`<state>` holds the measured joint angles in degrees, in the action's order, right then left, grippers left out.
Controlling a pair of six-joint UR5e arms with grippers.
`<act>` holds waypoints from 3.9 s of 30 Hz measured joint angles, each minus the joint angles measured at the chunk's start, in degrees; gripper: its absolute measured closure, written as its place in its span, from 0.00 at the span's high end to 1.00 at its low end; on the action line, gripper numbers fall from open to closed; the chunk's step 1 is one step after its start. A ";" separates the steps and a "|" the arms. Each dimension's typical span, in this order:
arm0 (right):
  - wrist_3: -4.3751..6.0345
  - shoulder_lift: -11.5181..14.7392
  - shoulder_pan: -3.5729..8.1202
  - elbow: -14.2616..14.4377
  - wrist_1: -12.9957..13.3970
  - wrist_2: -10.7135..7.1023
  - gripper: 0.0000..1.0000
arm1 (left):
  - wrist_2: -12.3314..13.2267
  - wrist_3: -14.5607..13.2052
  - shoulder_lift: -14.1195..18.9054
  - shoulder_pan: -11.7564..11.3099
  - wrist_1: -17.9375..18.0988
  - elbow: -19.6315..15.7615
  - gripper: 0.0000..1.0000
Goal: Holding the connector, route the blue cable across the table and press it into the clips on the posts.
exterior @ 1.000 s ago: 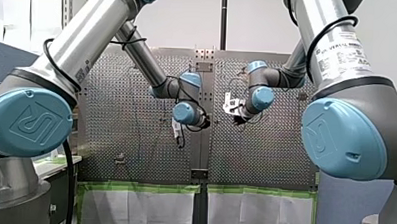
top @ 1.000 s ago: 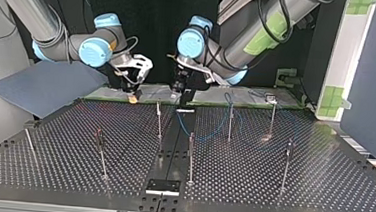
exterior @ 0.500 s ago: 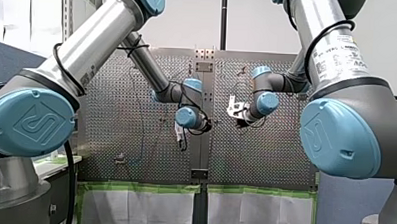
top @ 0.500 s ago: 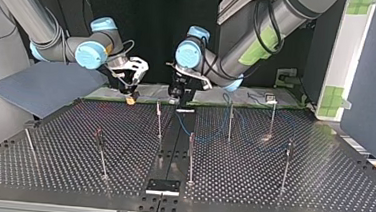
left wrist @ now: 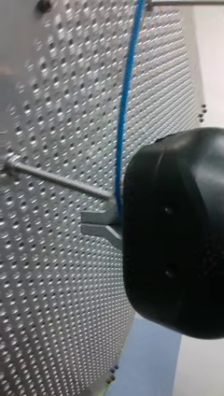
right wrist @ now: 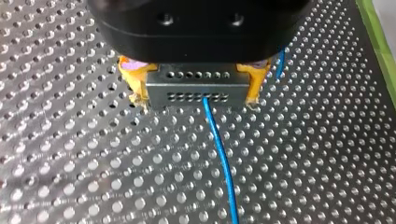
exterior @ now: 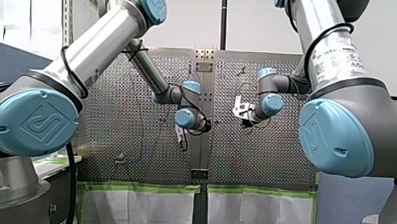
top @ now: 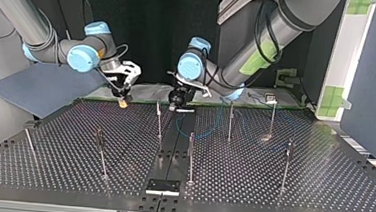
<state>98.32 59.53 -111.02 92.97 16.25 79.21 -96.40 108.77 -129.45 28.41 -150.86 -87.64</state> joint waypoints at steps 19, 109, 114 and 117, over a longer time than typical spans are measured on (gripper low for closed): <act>0.04 -0.15 3.05 -1.07 0.44 -0.77 0.00 | 0.40 0.23 -3.29 -2.62 -5.81 7.92 0.61; 0.39 4.53 4.96 -1.21 -2.10 -3.32 0.00 | -21.52 6.95 -8.79 14.79 -10.34 21.75 1.00; 0.38 4.50 4.85 -1.18 -2.06 -3.72 0.00 | -22.39 7.03 -9.38 13.70 -10.11 22.90 1.00; 0.39 4.49 4.84 -1.16 -1.98 -4.35 0.00 | -22.37 7.00 -9.42 13.14 -9.49 23.03 1.00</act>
<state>98.71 64.02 -106.18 91.81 14.28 74.87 -118.77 115.77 -138.87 41.55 -160.34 -64.61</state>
